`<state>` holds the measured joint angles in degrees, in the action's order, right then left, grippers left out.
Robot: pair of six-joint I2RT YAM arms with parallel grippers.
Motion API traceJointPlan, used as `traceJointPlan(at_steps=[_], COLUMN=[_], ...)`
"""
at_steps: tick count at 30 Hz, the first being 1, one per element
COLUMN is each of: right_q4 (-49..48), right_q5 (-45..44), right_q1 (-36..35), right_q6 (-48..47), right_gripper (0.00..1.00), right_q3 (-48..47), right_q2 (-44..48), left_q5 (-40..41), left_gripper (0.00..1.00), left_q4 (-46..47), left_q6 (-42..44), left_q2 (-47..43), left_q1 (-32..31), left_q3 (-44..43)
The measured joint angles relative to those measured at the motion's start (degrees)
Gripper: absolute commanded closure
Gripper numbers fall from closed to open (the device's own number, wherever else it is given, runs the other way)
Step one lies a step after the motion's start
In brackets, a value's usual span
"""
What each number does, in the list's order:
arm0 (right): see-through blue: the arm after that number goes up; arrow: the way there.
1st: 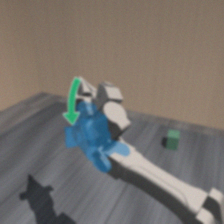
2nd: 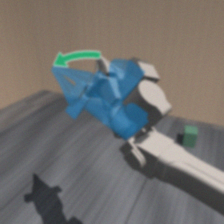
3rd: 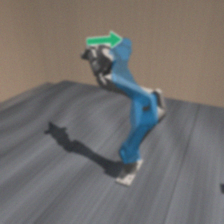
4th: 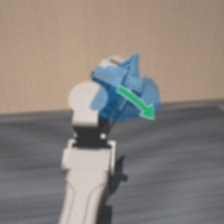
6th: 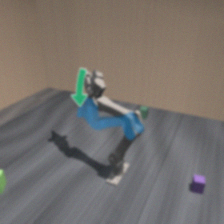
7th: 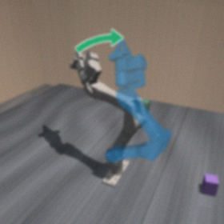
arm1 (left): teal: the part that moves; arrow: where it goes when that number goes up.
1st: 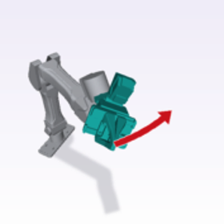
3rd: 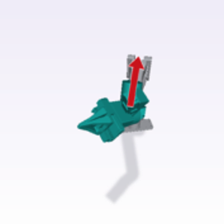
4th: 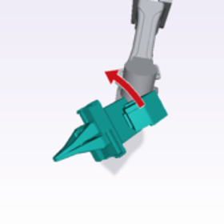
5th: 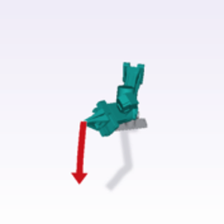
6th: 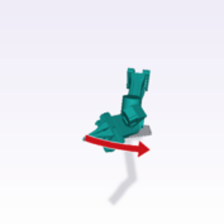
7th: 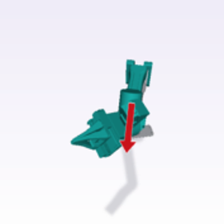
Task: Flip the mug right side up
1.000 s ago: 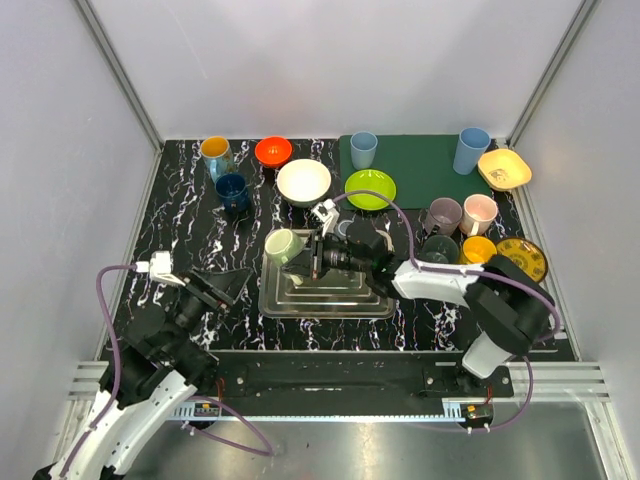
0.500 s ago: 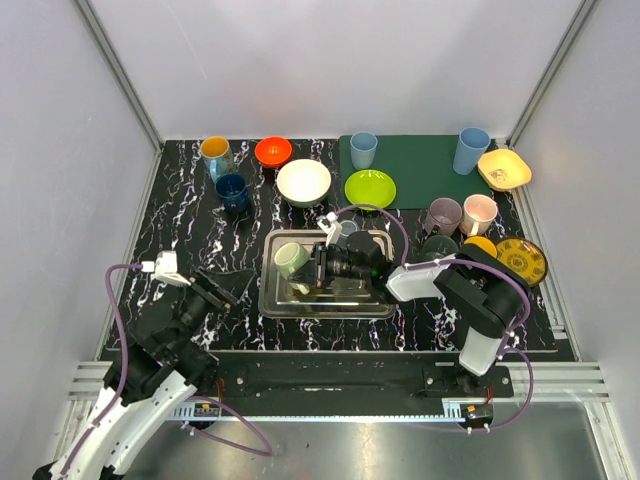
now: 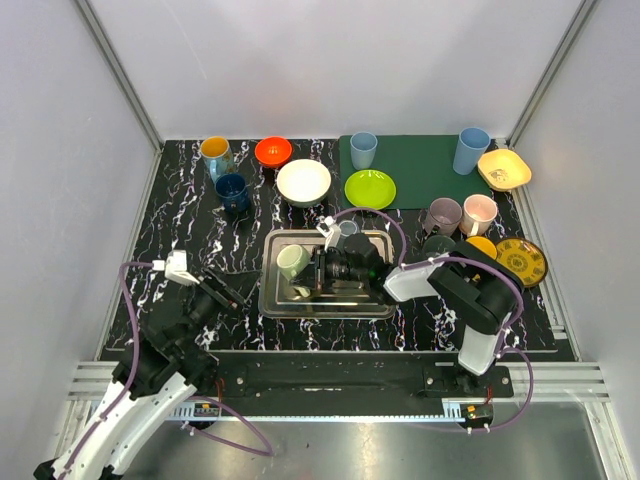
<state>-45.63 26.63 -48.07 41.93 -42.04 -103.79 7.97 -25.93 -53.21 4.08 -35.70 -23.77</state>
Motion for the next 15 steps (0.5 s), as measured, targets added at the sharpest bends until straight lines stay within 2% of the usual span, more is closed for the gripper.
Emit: traceJointPlan(at_steps=[1, 4, 10, 15], right_q4=[0.37, 3.06, 10.56, 16.22], right_q5=[-0.24, -1.64, -4.94, -8.26], right_q1=[0.00, 0.00, 0.02, -0.11], right_q6=[-0.26, -1.49, -4.00, -6.25], right_gripper=[0.73, 0.65, 0.58, 0.48], right_q3=[0.00, 0.15, 0.76, 1.20], right_q2=[0.13, 1.25, 5.14, 8.15], left_q5=[-0.04, -0.13, -0.70, -1.53], left_gripper=[0.25, 0.25, 0.24, 0.23], left_q4=[0.00, 0.39, 1.66, 2.67], left_q6=[-0.09, -0.39, -0.85, -0.87], left_q2=[0.13, 0.44, 1.84, 3.69], left_q1=[0.00, 0.00, 0.00, 0.00], left_q3=[0.02, 0.31, 1.79, 2.14])
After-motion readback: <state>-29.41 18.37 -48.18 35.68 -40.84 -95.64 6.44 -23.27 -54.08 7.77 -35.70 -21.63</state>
